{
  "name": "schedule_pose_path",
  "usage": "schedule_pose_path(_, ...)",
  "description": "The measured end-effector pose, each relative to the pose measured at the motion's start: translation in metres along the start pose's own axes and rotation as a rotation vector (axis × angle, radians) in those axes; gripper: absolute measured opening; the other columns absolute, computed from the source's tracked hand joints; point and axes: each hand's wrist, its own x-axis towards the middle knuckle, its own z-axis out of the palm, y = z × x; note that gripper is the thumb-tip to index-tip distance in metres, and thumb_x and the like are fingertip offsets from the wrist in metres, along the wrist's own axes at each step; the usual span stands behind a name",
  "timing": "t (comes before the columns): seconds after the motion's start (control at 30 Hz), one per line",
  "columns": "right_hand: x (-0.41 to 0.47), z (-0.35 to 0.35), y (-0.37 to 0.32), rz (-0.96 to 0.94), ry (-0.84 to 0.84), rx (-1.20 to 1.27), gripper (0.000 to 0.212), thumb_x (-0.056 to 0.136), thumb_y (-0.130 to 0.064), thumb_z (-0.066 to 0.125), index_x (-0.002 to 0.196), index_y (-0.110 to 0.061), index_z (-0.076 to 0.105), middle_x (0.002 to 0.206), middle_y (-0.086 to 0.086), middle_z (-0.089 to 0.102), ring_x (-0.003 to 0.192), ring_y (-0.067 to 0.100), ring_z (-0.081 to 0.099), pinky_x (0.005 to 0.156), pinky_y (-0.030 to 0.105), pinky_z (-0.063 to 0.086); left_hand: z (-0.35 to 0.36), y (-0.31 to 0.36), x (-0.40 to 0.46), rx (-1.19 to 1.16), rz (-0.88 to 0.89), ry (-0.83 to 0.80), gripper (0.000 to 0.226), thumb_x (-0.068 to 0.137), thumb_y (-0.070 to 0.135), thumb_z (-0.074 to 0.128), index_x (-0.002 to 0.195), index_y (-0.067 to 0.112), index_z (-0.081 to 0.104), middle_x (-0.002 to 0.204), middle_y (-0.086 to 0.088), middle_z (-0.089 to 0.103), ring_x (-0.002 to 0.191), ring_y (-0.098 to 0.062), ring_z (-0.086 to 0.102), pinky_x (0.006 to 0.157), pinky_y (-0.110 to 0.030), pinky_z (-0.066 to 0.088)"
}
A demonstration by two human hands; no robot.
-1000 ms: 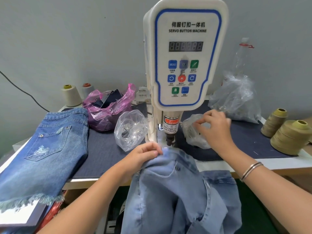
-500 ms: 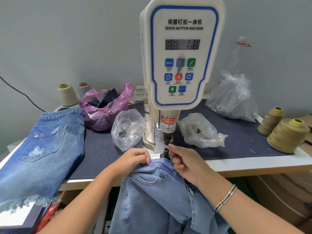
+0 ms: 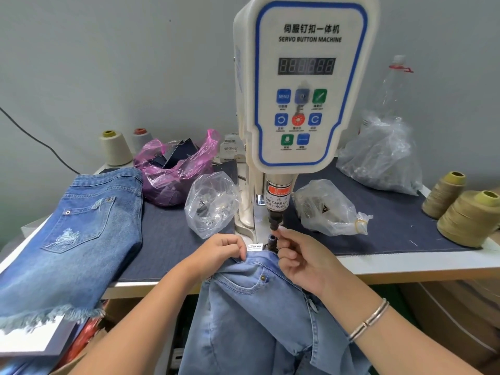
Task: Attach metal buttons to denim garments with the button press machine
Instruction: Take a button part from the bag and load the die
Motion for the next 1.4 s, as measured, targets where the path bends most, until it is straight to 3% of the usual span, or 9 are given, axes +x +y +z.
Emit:
schedule_pose_path(0.37, -0.006, 0.006, 0.000, 0.009, 0.014, 0.075, 0.023, 0.091, -0.014, 0.057, 0.074, 0.000, 0.064, 0.049, 0.000, 0.041, 0.030, 0.006, 0.033, 0.026, 0.015, 0.025, 0.001, -0.004, 0.000, 0.011, -0.005, 0.027, 0.019, 0.069, 0.013, 0.050, 0.060, 0.022, 0.064, 0.064, 0.007, 0.057, 0.063, -0.003, 0.047, 0.064, -0.011, 0.040)
schedule_pose_path(0.6, -0.012, 0.015, 0.000, -0.001, 0.058, 0.176, 0.014, 0.096, -0.013, 0.047, 0.087, -0.005, 0.053, 0.044, 0.001, 0.052, 0.028, 0.006, 0.037, 0.026, 0.014, 0.027, 0.000, -0.006, 0.001, -0.014, 0.008, 0.048, 0.021, 0.069, 0.012, 0.049, 0.060, 0.022, 0.065, 0.064, 0.009, 0.059, 0.061, 0.001, 0.051, 0.064, -0.009, 0.042)
schedule_pose_path(0.9, -0.030, 0.044, 0.063, -0.156, 0.104, 0.158, 0.023, 0.090, -0.016, 0.050, 0.090, -0.002, 0.069, 0.055, 0.003, 0.046, 0.034, 0.009, 0.036, 0.030, 0.016, 0.023, -0.002, 0.002, -0.006, -0.011, -0.014, 0.084, 0.019, 0.072, 0.010, 0.052, 0.061, 0.021, 0.064, 0.062, 0.006, 0.060, 0.063, -0.005, 0.051, 0.065, -0.013, 0.041)
schedule_pose_path(1.0, -0.019, 0.072, 0.068, -0.244, -0.011, -0.197, 0.010, 0.073, -0.015, 0.065, 0.074, -0.010, 0.073, 0.053, 0.002, 0.043, 0.038, 0.010, 0.036, 0.034, 0.019, 0.023, 0.006, -0.006, -0.010, 0.374, -0.254, -0.013, 0.026, 0.084, 0.003, 0.053, 0.058, 0.004, 0.057, 0.048, -0.003, 0.058, 0.059, -0.019, 0.059, 0.070, -0.032, 0.052)
schedule_pose_path(1.03, -0.010, 0.083, 0.064, -0.293, -0.021, -0.393, 0.014, 0.081, -0.011, 0.060, 0.077, -0.014, 0.073, 0.052, 0.001, 0.044, 0.039, 0.010, 0.037, 0.036, 0.018, 0.026, 0.013, 0.002, -0.016, 0.439, -0.472, -0.051, 0.036, 0.086, 0.000, 0.049, 0.050, 0.002, 0.052, 0.041, -0.007, 0.051, 0.062, -0.022, 0.060, 0.076, -0.042, 0.054)
schedule_pose_path(1.07, 0.000, 0.093, 0.059, -0.337, -0.012, -0.585, 0.023, 0.089, -0.010, 0.052, 0.081, -0.020, 0.071, 0.051, 0.000, 0.045, 0.038, 0.008, 0.038, 0.038, 0.016, 0.030, 0.021, 0.007, -0.016, 0.583, -0.570, 0.085, 0.042, 0.088, -0.004, 0.044, 0.046, 0.002, 0.049, 0.039, -0.009, 0.047, 0.070, -0.018, 0.061, 0.082, -0.041, 0.054)
schedule_pose_path(1.17, 0.042, 0.118, 0.038, -0.452, 0.012, -0.942, 0.026, 0.093, -0.015, 0.046, 0.086, -0.024, 0.069, 0.063, 0.004, 0.059, 0.038, 0.005, 0.043, 0.043, 0.013, 0.036, 0.012, 0.008, -0.006, 0.182, -0.292, 0.223, 0.030, 0.092, -0.002, 0.045, 0.068, 0.014, 0.050, 0.062, 0.002, 0.057, 0.064, 0.004, 0.055, 0.062, -0.010, 0.046)
schedule_pose_path(1.27, 0.089, 0.127, 0.022, -0.557, 0.113, -1.439, 0.024, 0.092, -0.011, 0.045, 0.092, -0.004, 0.067, 0.099, 0.016, 0.069, 0.070, 0.025, 0.060, 0.066, 0.030, 0.050, -0.008, 0.001, -0.006, 0.007, -0.058, 0.205, 0.024, 0.083, 0.005, 0.057, 0.063, 0.019, 0.057, 0.059, 0.009, 0.059, 0.061, -0.007, 0.048, 0.064, -0.025, 0.040)
schedule_pose_path(1.4, 0.128, 0.121, 0.022, -0.523, 0.195, -1.992, 0.027, 0.092, -0.013, 0.047, 0.112, -0.009, 0.065, 0.112, 0.012, 0.064, 0.102, 0.032, 0.060, 0.074, 0.032, 0.043, 0.010, -0.006, -0.004, -0.051, 0.076, 0.212, 0.023, 0.075, 0.008, 0.055, 0.061, 0.022, 0.068, 0.067, 0.004, 0.068, 0.068, -0.008, 0.060, 0.067, -0.023, 0.048)
